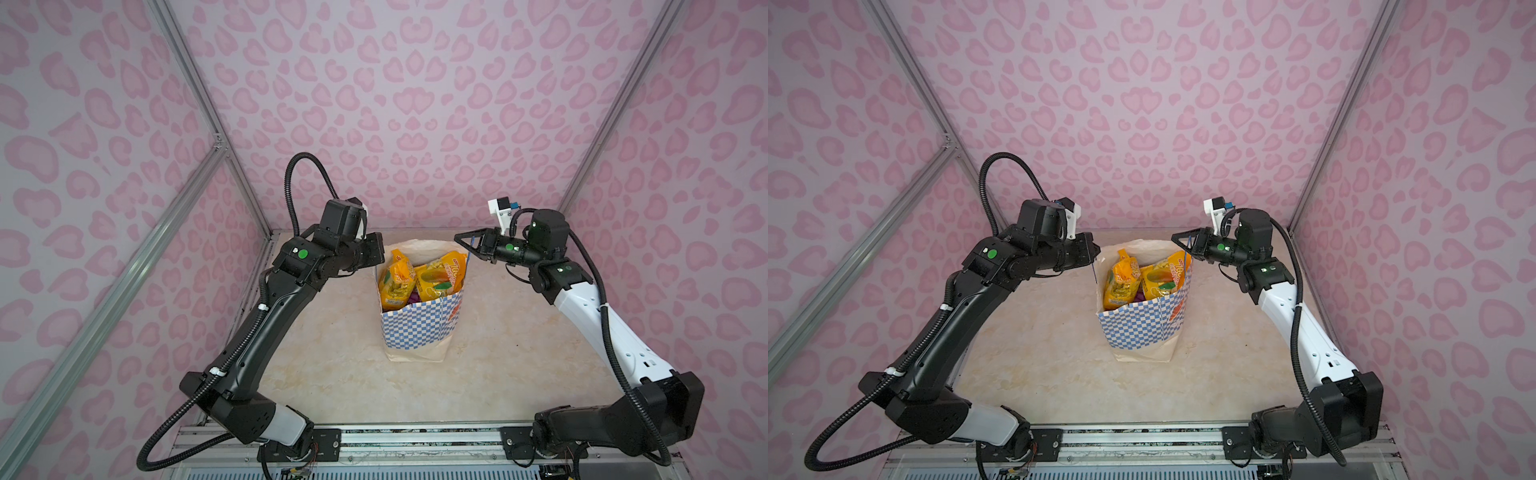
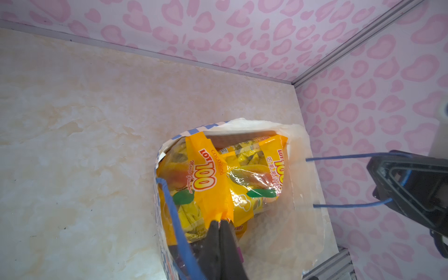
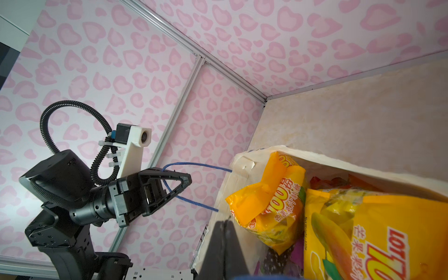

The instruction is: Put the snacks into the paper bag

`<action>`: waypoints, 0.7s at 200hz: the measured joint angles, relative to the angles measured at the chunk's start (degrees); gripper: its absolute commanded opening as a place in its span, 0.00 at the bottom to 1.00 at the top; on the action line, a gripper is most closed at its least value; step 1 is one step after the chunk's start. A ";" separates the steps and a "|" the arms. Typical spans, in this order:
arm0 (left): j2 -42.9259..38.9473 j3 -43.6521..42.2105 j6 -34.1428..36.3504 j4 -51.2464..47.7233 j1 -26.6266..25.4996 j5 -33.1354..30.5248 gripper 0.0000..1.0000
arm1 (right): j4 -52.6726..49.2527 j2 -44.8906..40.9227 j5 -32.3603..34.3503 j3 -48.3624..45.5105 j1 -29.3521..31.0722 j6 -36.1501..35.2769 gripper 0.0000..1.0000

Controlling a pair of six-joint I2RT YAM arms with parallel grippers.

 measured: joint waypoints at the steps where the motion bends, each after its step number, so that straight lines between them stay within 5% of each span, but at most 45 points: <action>1: 0.02 -0.02 0.00 0.00 0.02 0.00 0.03 | -0.04 -0.02 0.00 0.00 0.02 -0.02 0.00; 84: -3.50 -8.35 -1.77 5.44 -0.04 -1.40 0.03 | 1.09 -3.23 1.51 -4.59 0.28 -0.90 0.00; 140: -7.56 -7.93 -4.31 3.39 0.04 -4.48 0.03 | -8.59 5.33 1.70 12.44 3.06 -2.64 0.00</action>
